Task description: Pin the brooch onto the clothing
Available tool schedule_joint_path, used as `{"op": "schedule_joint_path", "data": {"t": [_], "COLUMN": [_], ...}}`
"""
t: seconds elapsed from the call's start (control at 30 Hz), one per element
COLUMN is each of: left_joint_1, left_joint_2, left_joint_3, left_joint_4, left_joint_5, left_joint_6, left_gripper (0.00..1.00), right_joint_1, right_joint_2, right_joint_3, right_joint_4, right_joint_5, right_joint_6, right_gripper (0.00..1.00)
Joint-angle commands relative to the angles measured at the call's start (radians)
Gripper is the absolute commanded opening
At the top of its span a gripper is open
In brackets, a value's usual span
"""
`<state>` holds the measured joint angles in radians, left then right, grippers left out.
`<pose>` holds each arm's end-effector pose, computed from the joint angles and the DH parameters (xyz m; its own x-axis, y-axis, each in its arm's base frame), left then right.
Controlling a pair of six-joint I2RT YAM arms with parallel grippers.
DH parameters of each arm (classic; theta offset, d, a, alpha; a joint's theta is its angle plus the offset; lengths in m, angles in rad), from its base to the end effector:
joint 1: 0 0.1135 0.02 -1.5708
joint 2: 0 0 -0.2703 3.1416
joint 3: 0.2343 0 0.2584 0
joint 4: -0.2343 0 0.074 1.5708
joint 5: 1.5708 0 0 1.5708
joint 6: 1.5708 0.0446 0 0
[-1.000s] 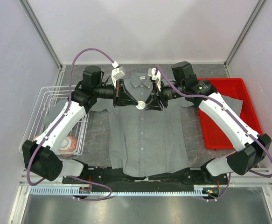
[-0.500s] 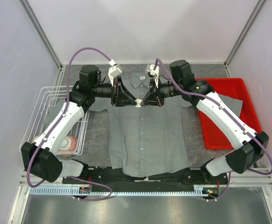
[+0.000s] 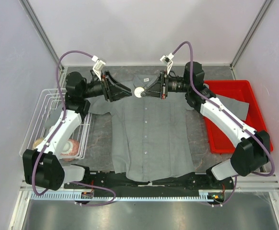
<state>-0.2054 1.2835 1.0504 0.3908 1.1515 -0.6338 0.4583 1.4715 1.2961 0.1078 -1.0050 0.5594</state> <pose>0.2784 -0.0996 0.3875 -0.4483 -0.1529 -0.8807 0.8695 0.1539 -0.4693 0.2962 0.1881 0.3911 -0.5780 0.0321 -0.8154 -0.8091 0.1075 0.5778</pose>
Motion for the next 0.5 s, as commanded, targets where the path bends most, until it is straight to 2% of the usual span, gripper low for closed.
{"op": "schedule_joint_path", "data": {"t": [0.0,0.27,0.47], "left_joint_1": [-0.017,-0.038,-0.052], "left_joint_2": [-0.042,-0.053,-0.052], "left_joint_3": [-0.039,-0.081,-0.079], "left_joint_4": [0.166,0.203,0.229], "left_joint_5": [-0.025,-0.052,-0.041], "left_joint_6": [-0.136,-0.181,-0.205], "left_gripper": [0.5,0.39,0.4], "right_joint_1": [-0.003,-0.004,-0.001], "right_joint_2": [-0.005,0.007,0.015], "right_joint_3": [-0.027,-0.023,-0.009], "right_joint_4": [0.297,0.294,0.257], "right_joint_5": [-0.035,-0.043,-0.035], "right_joint_6": [0.249,0.244,0.206], "right_gripper": [0.0,0.0,0.0]}}
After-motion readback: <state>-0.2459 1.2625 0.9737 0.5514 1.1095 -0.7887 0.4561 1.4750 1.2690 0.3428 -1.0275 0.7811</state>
